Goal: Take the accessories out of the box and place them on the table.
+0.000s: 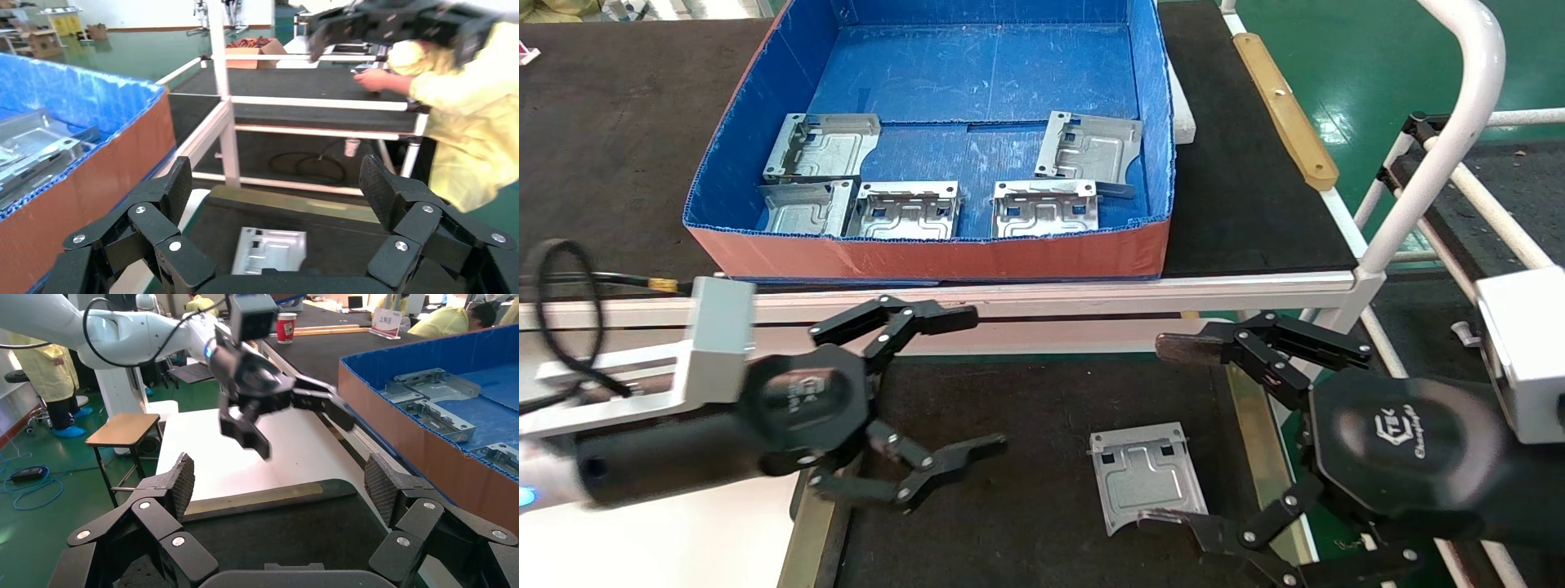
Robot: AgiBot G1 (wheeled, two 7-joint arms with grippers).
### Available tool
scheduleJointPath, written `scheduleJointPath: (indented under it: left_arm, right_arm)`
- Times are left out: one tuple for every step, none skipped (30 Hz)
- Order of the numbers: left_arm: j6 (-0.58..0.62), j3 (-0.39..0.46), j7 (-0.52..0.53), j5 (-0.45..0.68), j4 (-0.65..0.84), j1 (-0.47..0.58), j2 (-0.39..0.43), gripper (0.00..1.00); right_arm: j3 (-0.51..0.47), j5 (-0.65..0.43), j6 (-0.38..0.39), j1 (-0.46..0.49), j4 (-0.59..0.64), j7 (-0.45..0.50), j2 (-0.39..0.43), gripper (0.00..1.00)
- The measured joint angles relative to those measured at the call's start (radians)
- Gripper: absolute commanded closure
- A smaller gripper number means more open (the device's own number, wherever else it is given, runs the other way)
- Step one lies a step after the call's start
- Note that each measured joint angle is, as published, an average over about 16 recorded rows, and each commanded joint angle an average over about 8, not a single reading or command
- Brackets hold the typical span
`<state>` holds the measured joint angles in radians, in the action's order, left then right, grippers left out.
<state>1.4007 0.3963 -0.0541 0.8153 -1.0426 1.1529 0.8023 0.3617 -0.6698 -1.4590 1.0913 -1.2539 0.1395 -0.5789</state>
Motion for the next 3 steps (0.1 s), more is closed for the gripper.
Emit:
scheduleJointPath:
  left_arm:
    - [0.003, -0.004, 0.008, -0.003, -0.008, -0.003, -0.006, 0.00]
    - [0.006, -0.008, 0.016, -0.006, -0.016, -0.005, -0.013, 0.00]
    - [0.009, -0.012, 0.024, -0.008, -0.024, -0.008, -0.019, 0.00]
  right_arm:
    - [0.000, 0.000, 0.000, 0.000, 0.000, 0.000, 0.000, 0.00]
    - [0.000, 0.000, 0.000, 0.000, 0.000, 0.000, 0.000, 0.00]
    - [0.000, 0.000, 0.000, 0.000, 0.000, 0.000, 0.000, 0.00]
